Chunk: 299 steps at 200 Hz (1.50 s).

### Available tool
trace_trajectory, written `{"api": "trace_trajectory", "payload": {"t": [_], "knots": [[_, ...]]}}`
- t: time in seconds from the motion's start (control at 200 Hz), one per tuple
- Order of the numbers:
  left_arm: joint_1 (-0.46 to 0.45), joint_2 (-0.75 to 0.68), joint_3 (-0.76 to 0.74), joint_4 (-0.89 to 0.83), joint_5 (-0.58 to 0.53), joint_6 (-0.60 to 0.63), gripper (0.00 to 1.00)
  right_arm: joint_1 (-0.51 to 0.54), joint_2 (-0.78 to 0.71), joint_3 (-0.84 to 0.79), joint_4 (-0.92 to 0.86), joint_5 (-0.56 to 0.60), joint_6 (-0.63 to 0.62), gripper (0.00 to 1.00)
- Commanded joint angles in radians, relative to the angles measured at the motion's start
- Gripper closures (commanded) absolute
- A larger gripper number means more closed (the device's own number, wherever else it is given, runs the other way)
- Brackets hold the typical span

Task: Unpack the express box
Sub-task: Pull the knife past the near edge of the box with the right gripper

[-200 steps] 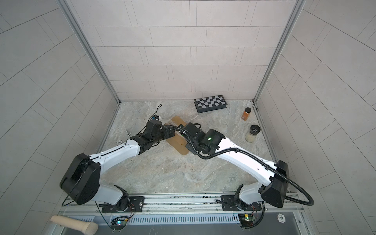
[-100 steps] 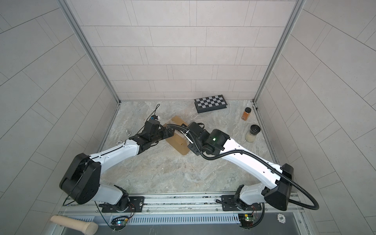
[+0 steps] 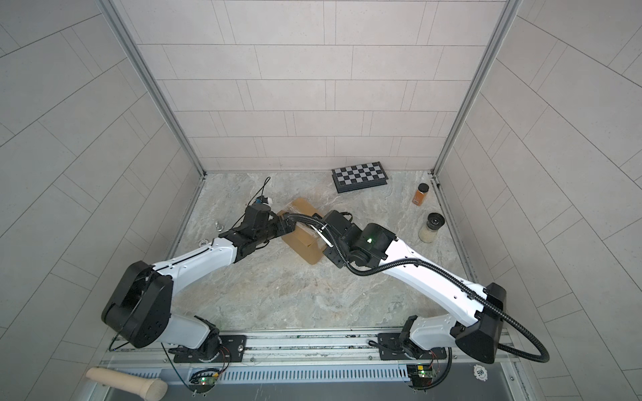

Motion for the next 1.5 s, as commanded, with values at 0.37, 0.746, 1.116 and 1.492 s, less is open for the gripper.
{"api": "trace_trajectory", "payload": {"t": [0.37, 0.746, 1.116, 1.492], "knots": [[0.022, 0.053, -0.038, -0.149, -0.124, 0.011, 0.05, -0.017, 0.023, 0.018, -0.086, 0.014, 0.001, 1.00], [0.035, 0.059, -0.044, -0.146, -0.119, 0.021, 0.05, -0.025, -0.044, -0.029, -0.134, 0.005, -0.005, 1.00], [0.029, 0.035, -0.043, -0.106, -0.074, 0.029, 0.05, -0.025, 0.075, 0.024, 0.016, -0.073, -0.008, 1.00], [0.036, 0.051, -0.032, -0.126, -0.088, 0.027, 0.05, -0.044, -0.056, 0.030, -0.071, 0.012, 0.028, 1.00]]}}
